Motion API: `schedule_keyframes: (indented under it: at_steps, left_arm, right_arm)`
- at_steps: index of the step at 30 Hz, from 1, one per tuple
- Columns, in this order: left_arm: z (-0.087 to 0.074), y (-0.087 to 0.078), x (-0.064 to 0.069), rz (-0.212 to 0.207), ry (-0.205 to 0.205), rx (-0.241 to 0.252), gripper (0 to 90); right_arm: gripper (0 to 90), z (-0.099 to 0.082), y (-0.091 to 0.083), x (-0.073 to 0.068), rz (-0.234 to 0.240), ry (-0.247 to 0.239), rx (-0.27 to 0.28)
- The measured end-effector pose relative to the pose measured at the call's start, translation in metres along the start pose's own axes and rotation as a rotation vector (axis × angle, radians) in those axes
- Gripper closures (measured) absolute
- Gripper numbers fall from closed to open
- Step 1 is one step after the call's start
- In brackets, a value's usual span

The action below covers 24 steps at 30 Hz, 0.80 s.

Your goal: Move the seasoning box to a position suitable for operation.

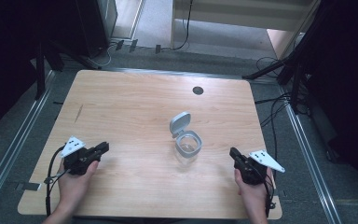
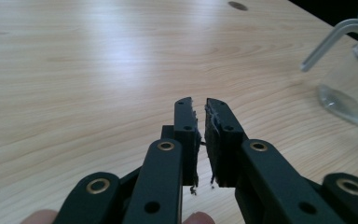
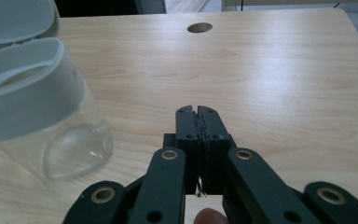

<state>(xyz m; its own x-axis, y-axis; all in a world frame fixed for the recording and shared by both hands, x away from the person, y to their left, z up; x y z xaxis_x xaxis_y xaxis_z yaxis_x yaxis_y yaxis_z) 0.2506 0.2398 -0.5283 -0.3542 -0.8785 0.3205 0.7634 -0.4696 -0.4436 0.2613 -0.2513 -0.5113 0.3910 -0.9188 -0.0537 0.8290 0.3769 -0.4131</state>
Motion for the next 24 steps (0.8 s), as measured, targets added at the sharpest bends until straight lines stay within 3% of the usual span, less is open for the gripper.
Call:
schedule_keyframes:
  at_steps: [4, 10, 24]
  left_arm:
    - [0.005, 0.014, 0.021, -0.04, 0.018, -0.009, 88.7]
    - [0.009, 0.035, 0.051, -0.099, 0.034, -0.025, 90.0]
    - [0.012, 0.073, 0.112, -0.203, 0.045, -0.066, 90.0]
  right_arm:
    - [90.0, 0.013, 0.017, -0.014, 0.04, -0.005, 0.009]
    - [90.0, 0.019, 0.032, -0.025, 0.065, -0.026, -0.01]
    - [90.0, 0.029, 0.063, -0.033, 0.125, -0.026, -0.028]
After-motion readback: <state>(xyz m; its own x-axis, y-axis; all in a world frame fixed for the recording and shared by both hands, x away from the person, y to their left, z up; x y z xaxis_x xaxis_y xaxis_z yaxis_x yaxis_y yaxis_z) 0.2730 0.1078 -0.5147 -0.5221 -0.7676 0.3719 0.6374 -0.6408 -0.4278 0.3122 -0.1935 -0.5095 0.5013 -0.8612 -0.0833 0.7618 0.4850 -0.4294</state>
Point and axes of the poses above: each handheld gripper's, and its own axes: y roughly forward along the jaws, z roughly out of its top, x roughly to its right, the point moved 1 cm from there along y, roughly forward along the jaws, and after that the axes turned 6 degrees about -y, right-handed, at the moved point
